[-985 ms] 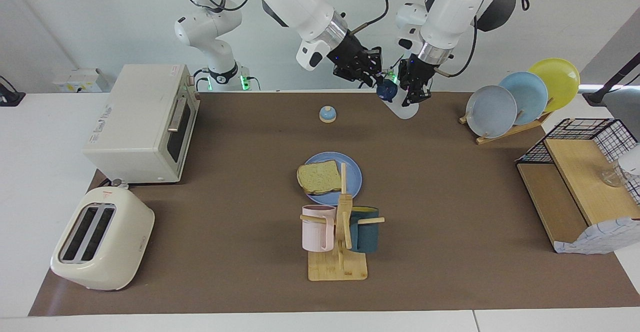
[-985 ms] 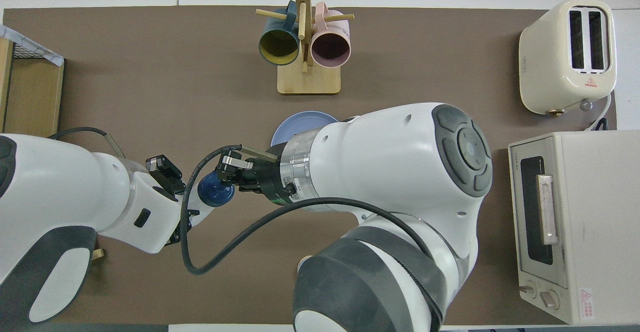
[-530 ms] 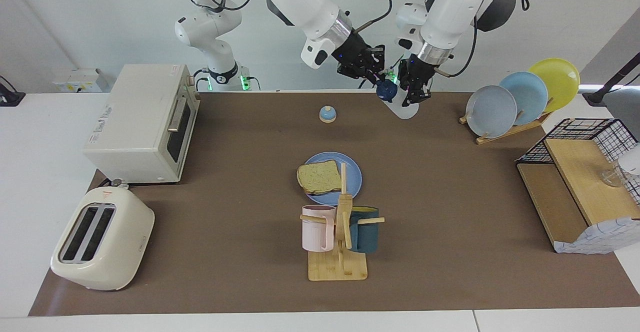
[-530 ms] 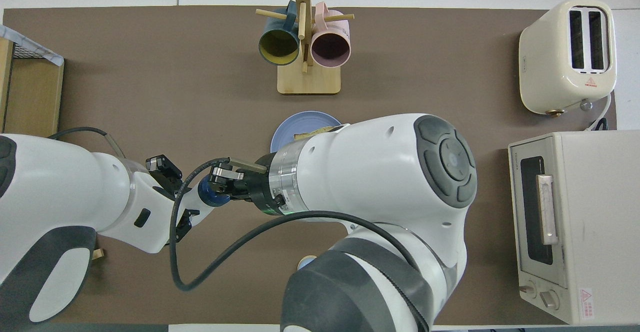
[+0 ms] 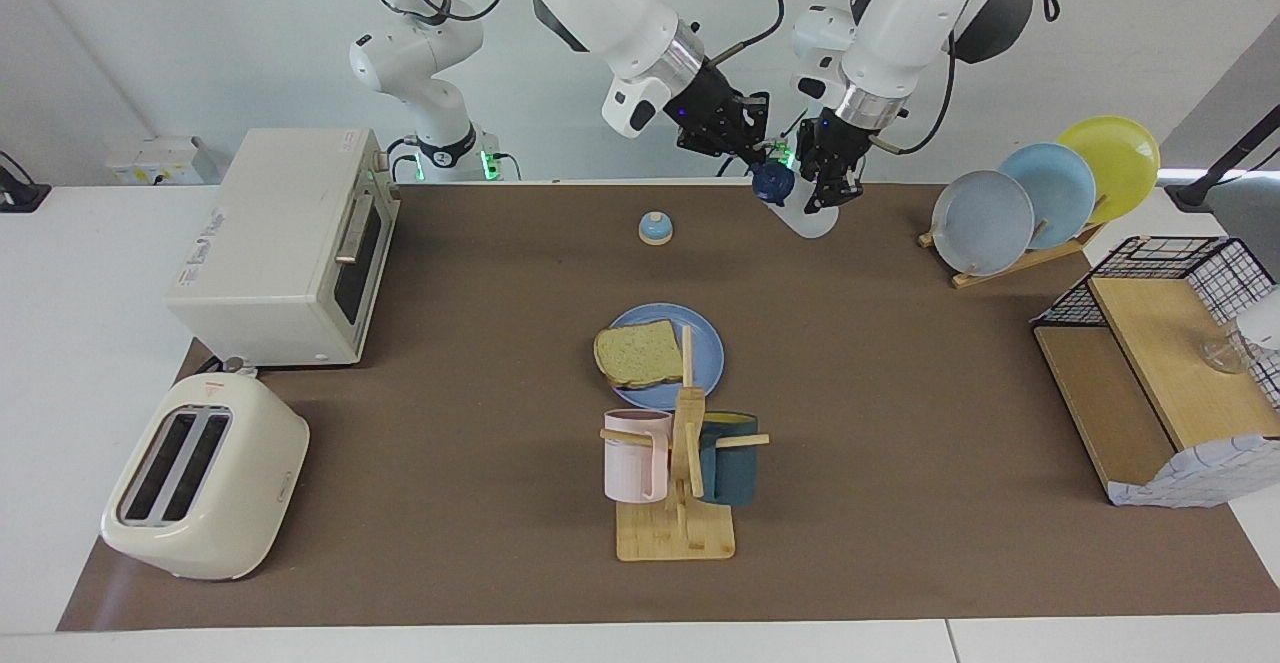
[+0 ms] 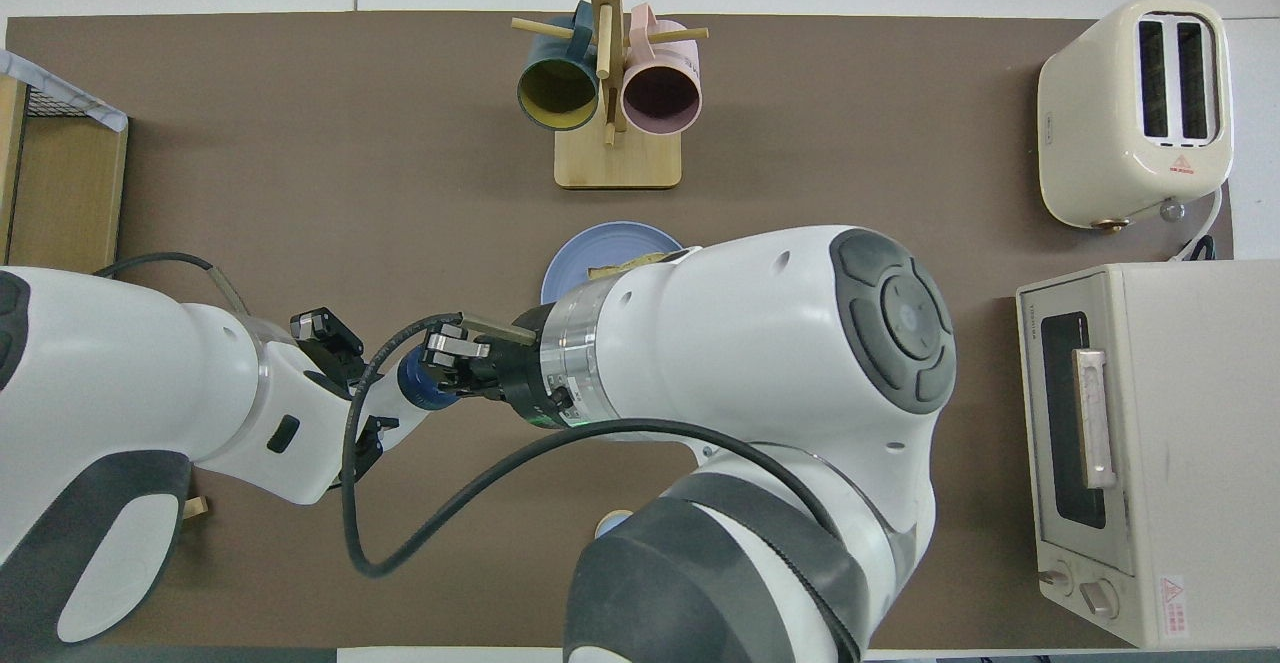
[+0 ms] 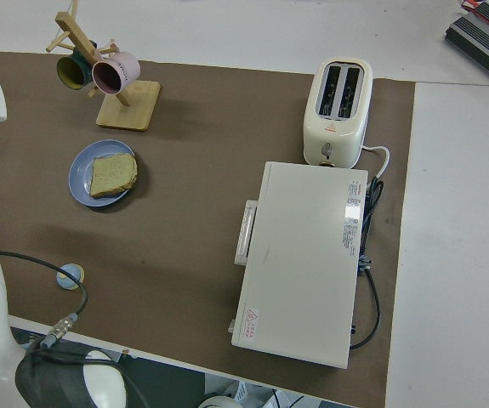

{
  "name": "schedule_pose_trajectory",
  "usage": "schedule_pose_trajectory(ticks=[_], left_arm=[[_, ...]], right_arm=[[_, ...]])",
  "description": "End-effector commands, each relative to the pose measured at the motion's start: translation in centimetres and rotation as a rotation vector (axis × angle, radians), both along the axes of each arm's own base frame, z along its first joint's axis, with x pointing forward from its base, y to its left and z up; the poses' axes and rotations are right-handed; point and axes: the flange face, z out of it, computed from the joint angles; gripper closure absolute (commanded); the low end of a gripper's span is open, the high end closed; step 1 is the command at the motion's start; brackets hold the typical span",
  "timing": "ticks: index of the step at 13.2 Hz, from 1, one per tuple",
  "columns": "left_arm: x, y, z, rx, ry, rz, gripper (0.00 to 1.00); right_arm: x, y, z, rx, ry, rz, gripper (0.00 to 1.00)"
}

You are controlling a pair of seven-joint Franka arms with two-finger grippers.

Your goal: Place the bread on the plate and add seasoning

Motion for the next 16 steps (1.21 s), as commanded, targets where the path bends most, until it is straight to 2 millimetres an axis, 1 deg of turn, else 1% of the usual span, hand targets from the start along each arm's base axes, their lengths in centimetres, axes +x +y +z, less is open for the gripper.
schedule_pose_trajectory(ticks=[1,4,5,6,8,9,10,11,12,13,15,16], left_arm=[[-0.7,0.3,0.1,-0.007,-0.019,-0.007,1.00],[-0.7,0.3,0.1,-0.007,-0.019,-0.007,1.00],[-0.7,0.3,0.1,-0.007,-0.019,-0.007,1.00],[-0.7,0.3,0.1,-0.007,-0.019,-0.007,1.00],[-0.7,0.3,0.1,-0.007,-0.019,-0.007,1.00],[-0.7,0.4,0.1,-0.007,-0.019,-0.005,1.00],[-0.7,0.4,0.1,-0.007,-0.019,-0.005,1.00],[-0.7,0.4,0.1,-0.006,-0.018,-0.005,1.00],[-0.7,0.4,0.1,-0.007,-0.019,-0.005,1.00],[-0.7,0.4,0.1,-0.007,-0.019,-0.005,1.00],[-0.7,0.4,0.1,-0.007,-0.019,-0.005,1.00],[-0.7,0.4,0.2,-0.008,-0.021,-0.005,1.00]], right_arm=[[0.7,-1.4,0.1,0.003,0.001,-0.047,0.89],[1.6,-2.0,1.4,0.057,-0.061,-0.119,0.90],[1.8,-2.1,1.8,0.096,-0.059,-0.145,0.98],[2.1,-2.3,2.0,0.114,-0.059,-0.157,1.00],[2.3,-2.8,1.4,0.106,-0.059,-0.159,1.00],[2.0,-2.9,1.1,0.102,-0.060,-0.158,0.89],[1.6,-2.8,0.8,0.094,-0.064,-0.142,0.56],[1.4,-3.0,0.5,0.087,-0.080,-0.122,0.37],[1.3,-3.0,0.4,0.082,-0.090,-0.106,0.35],[1.2,-3.0,0.3,0.076,-0.091,-0.102,0.35],[0.8,-3.0,-0.1,0.066,-0.089,-0.093,0.48],[0.7,-3.1,-0.3,0.057,-0.094,-0.090,0.50]])
